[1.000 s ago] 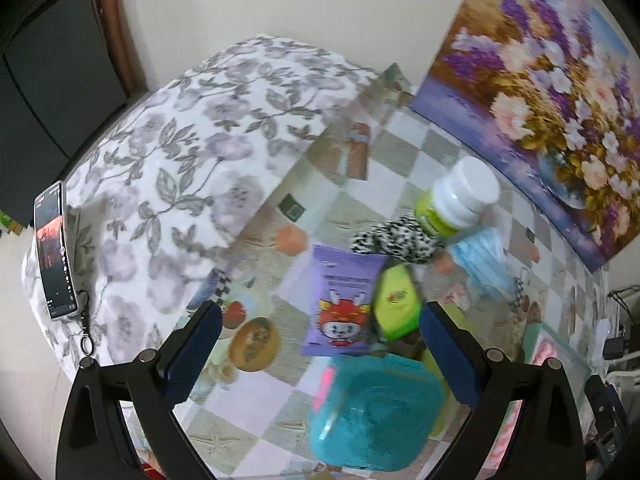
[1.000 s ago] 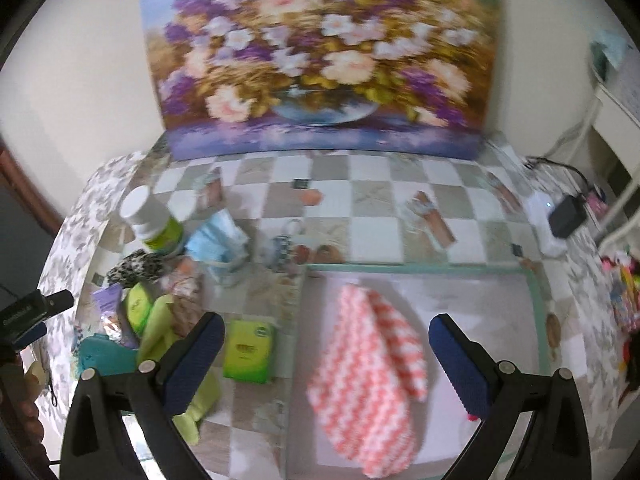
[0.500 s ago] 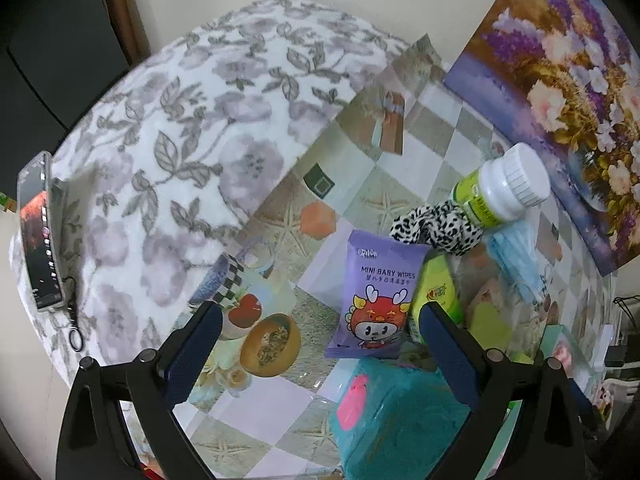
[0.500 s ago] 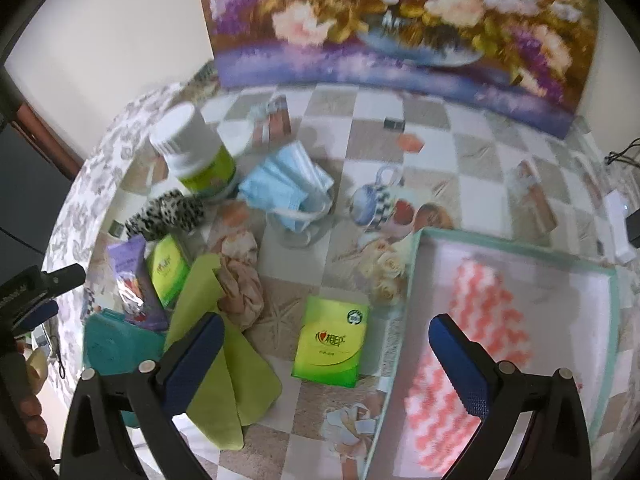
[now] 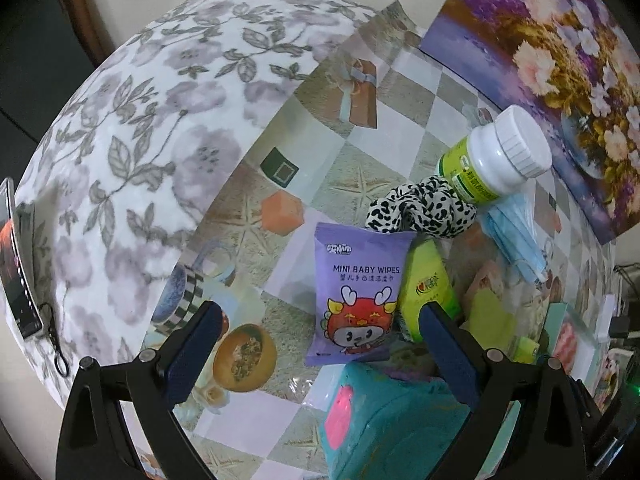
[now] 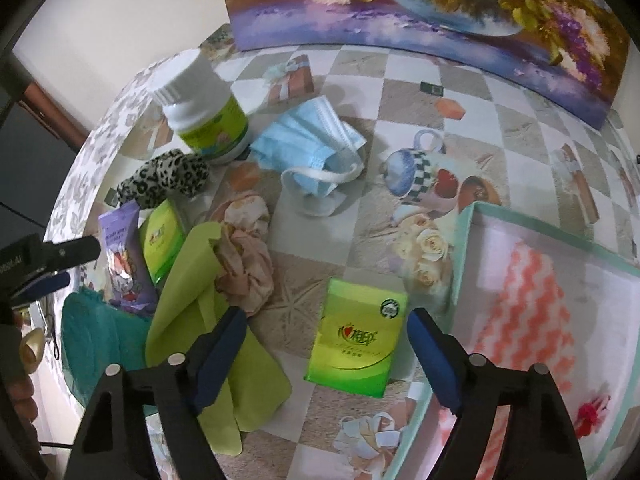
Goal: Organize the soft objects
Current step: 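Grasp the purple wipes pack with the left gripper while the right grasps the green tissue pack, then carry both packs over the tray and release them inside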
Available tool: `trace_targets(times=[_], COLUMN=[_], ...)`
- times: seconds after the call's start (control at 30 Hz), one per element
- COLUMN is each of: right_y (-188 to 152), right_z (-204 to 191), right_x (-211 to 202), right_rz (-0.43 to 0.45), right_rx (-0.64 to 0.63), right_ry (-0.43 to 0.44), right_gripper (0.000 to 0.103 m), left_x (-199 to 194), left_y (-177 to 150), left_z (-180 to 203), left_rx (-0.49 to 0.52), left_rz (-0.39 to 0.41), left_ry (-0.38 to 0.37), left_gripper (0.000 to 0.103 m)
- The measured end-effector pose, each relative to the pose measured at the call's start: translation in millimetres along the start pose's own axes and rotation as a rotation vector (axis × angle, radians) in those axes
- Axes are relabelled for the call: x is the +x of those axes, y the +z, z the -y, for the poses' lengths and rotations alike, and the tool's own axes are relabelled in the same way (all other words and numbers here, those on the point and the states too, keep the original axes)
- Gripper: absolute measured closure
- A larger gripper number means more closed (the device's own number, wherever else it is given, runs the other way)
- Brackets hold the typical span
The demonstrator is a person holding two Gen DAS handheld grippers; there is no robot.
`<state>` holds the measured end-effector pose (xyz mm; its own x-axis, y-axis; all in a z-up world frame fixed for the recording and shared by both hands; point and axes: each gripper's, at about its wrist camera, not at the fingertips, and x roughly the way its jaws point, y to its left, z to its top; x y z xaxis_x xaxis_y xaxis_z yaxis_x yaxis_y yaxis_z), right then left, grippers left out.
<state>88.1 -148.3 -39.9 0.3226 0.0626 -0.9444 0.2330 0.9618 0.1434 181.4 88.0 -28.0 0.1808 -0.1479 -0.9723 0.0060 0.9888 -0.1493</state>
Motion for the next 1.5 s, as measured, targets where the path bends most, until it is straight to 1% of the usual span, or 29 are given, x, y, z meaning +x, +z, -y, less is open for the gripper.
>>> trace_targets(times=[0.1,0.23,0.3,0.4,0.47,0.53,0.67,0.7,0.73,0.77,0.83,0.93,1.0,1.1,1.2,1.37,1.43,1.5], right_y=[-3,-4,-4,-2,-4,-4,-6,-6,-7,-7,-8,-8,-8,-7,-6,-7,-8,-10], right_z=[0,1,1,-1,-2,-2,-1,-1,-2,-2,-3,-4,-4,-4,-2,4,5,5], right_x=[6,14,16,17,19,20,27,29,30,30,31,30,30,29,28,24,23,22], right_rz=[-0.017,-0.032,-0.038,-0.043,-0.043,-0.048,-0.063,-0.063,-0.062,-0.061,-0.06,-0.058,-0.056,-0.054,-0.053,-0.05,-0.048,-0.046], right_rx=[-0.004,-0.005,-0.006,-0.007,-0.011,-0.012,-0.013,-0.019,-0.026,-0.028,-0.028,-0.033,-0.031,-0.024,-0.023,-0.022,-0.03,-0.039], right_ry=[-0.01,-0.015,-0.015,-0.009,-0.009,-0.01,-0.016,-0.021,-0.027,-0.029,-0.031,-0.041,-0.043,-0.039,-0.042,-0.052,-0.065,-0.075], right_gripper=[0.02,0.02,0.022,0.024,0.024,0.025,0.028,0.028,0.028,0.028,0.028,0.032,0.04,0.047,0.05,0.05,0.053,0.053], left_x=[8,16,20,22,25,28,33,36,38,41,44,45,45,42,32,14,6,0], left_y=[3,7,9,10,11,12,18,19,20,21,21,21,22,22,19,15,13,11], left_z=[0,1,4,6,8,11,16,16,15,15,14,13,15,14,9,7,3,1], left_rx=[0.017,0.022,0.032,0.045,0.053,0.06,0.078,0.078,0.078,0.078,0.075,0.074,0.083,0.084,0.077,0.069,0.069,0.067], left_rz=[-0.013,-0.027,-0.028,-0.025,-0.027,-0.027,-0.028,-0.032,-0.035,-0.04,-0.044,-0.041,-0.034,-0.025,-0.006,0.035,0.048,0.057], left_ry=[0.01,0.005,-0.004,0.002,0.006,0.004,0.019,0.019,0.017,0.016,0.011,0.003,0.0,0.003,0.023,0.046,0.053,0.06], left_gripper=[0.004,0.004,0.004,0.005,0.006,0.011,0.016,0.022,0.03,0.034,0.048,0.049,0.05,0.051,0.051,0.051,0.051,0.051])
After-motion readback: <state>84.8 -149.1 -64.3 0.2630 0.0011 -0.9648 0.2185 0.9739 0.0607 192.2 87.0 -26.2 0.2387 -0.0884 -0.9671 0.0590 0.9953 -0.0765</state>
